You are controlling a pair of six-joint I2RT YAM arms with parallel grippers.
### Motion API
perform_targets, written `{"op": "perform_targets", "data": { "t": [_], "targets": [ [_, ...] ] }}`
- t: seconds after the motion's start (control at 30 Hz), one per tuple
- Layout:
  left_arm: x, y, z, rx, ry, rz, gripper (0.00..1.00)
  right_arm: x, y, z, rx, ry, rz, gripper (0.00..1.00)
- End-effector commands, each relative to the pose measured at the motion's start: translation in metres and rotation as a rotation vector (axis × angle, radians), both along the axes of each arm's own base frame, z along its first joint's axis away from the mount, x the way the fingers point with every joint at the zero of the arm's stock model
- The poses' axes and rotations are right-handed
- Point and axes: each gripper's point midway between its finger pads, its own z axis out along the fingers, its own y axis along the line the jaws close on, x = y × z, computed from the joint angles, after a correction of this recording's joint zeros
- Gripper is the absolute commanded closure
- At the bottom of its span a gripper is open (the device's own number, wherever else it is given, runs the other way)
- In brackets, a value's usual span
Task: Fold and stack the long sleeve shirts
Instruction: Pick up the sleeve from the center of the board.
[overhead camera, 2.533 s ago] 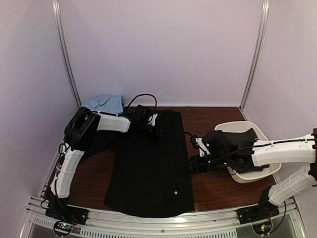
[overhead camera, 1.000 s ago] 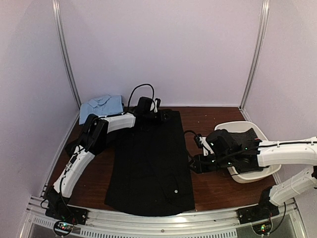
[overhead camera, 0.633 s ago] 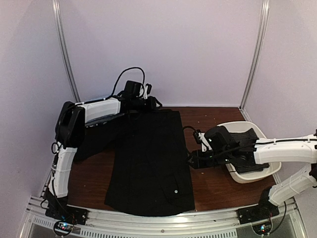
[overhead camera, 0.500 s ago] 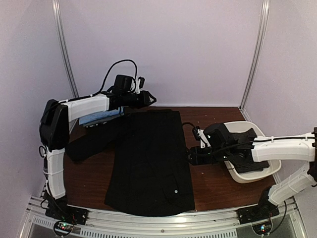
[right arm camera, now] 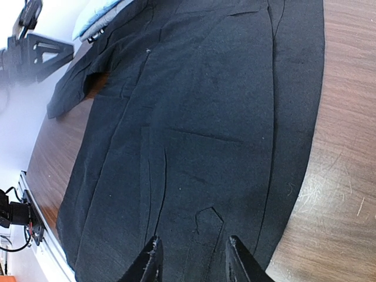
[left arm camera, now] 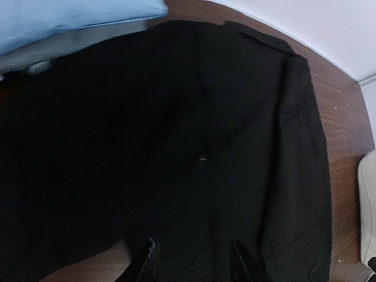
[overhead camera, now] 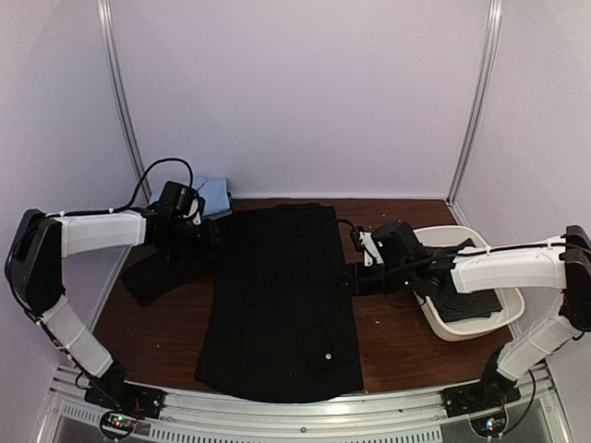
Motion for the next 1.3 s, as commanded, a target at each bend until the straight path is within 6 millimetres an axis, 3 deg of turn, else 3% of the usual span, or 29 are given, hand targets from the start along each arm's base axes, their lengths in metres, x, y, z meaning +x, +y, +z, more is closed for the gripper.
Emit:
{"op": "perform_targets", "data": {
  "t": [0.0,0.27,0.5,0.7,1.0,1.13,1.27],
  "targets": [
    [-0.014,0.080,0.004,0.068,-0.011,0.248,0.59,0.006,0.007,0.010,0.040,-0.030,0.026,0.62],
    [-0.066,0.199,-0.023,0.194,0.098,0.566,0.58,0.008,0.015,0.012,0.068,-0.035,0.067,0.61],
    [-0.085,0.258,-0.040,0.188,0.146,0.728,0.49,0.008,0.024,0.010,0.061,-0.031,0.116,0.61],
    [-0.079,0.274,-0.059,0.194,0.191,0.775,0.46,0.009,0.024,0.013,0.055,-0.037,0.132,0.60],
    [-0.070,0.278,-0.097,0.170,0.266,0.805,0.47,0.009,0.018,0.015,0.050,-0.033,0.127,0.59],
    [-0.064,0.282,-0.095,0.182,0.255,0.825,0.66,0.009,0.017,0.016,0.047,-0.034,0.122,0.59],
    [-0.056,0.286,-0.072,0.193,0.189,0.815,0.89,0.009,0.016,0.018,0.049,-0.038,0.116,0.59]
  ]
}}
